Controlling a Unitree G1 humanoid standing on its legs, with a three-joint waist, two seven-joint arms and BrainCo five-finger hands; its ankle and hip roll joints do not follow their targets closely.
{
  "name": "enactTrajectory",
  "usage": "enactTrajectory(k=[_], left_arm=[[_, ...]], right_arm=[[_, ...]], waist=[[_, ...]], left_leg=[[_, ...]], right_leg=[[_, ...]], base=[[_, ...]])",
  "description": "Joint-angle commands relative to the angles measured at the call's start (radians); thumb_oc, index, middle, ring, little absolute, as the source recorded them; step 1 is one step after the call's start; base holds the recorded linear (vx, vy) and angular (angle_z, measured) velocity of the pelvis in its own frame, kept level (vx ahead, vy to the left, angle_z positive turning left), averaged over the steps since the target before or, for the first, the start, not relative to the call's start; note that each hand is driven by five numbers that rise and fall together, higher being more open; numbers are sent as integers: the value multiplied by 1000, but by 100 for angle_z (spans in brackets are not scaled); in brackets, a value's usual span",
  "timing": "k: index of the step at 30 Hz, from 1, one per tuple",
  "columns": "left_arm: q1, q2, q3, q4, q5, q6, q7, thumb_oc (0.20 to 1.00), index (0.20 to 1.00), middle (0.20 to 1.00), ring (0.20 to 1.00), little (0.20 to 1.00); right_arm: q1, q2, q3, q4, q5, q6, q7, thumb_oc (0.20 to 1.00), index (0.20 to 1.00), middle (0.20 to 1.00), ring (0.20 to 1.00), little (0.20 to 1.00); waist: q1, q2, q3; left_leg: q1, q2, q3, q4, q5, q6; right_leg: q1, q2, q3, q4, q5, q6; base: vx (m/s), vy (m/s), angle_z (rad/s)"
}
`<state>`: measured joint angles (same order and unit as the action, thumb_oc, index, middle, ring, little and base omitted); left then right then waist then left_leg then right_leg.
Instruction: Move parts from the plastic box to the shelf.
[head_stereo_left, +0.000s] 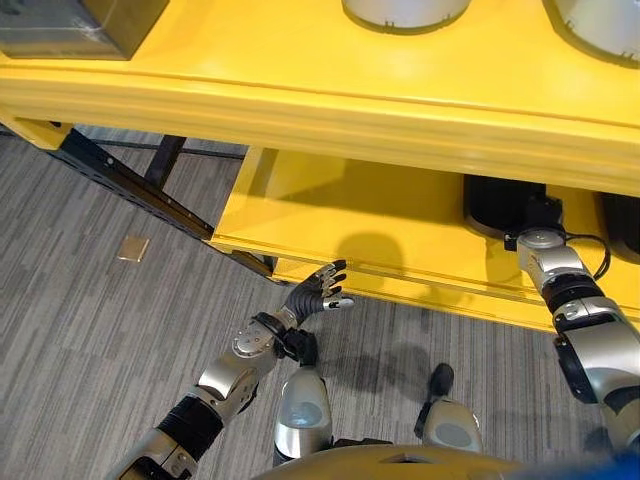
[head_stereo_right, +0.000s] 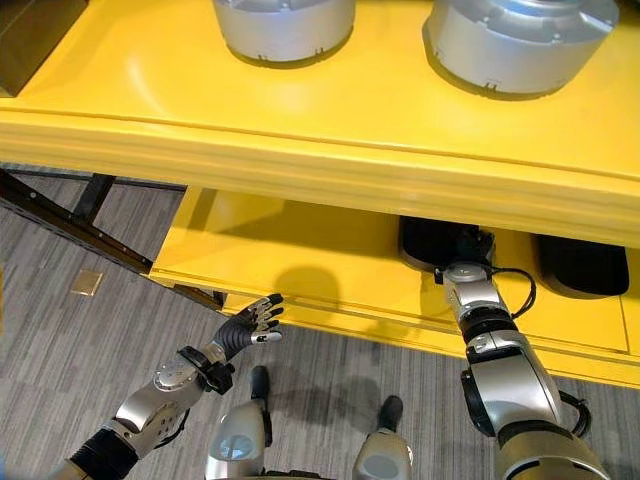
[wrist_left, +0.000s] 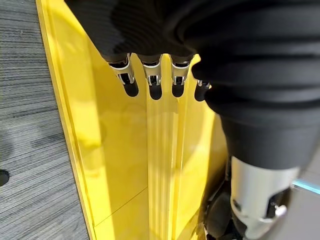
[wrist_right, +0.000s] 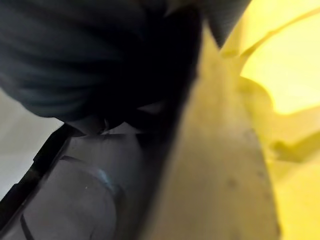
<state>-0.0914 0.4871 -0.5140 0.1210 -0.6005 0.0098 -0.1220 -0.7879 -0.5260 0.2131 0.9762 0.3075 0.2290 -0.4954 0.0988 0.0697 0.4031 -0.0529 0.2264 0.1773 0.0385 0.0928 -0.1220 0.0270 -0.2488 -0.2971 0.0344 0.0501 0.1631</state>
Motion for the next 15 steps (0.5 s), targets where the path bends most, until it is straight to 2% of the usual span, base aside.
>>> enactTrajectory(k=[1, 15], left_arm=[[-11, 3, -16, -43, -19, -73, 5, 1000, 1000, 1000, 1000, 1000], [-27, -18, -37, -23, -15, -66, 14, 1000, 1000, 1000, 1000, 1000]], right_arm=[[-101, -38, 34, 2, -10, -40, 7, 200, 200, 200, 200, 200], [-146, 3, 58, 8, -20, -16, -4, 200, 200, 200, 200, 200]], waist=[[11, 4, 1], [15, 13, 11]], left_leg=[[18, -8, 51, 60, -20, 32], [17, -10, 47, 65, -21, 30]], right_leg=[[-76, 16, 33, 170, -58, -52], [-86, 8, 29, 193, -63, -55]], base=[[-4, 14, -4], [0, 0, 0]])
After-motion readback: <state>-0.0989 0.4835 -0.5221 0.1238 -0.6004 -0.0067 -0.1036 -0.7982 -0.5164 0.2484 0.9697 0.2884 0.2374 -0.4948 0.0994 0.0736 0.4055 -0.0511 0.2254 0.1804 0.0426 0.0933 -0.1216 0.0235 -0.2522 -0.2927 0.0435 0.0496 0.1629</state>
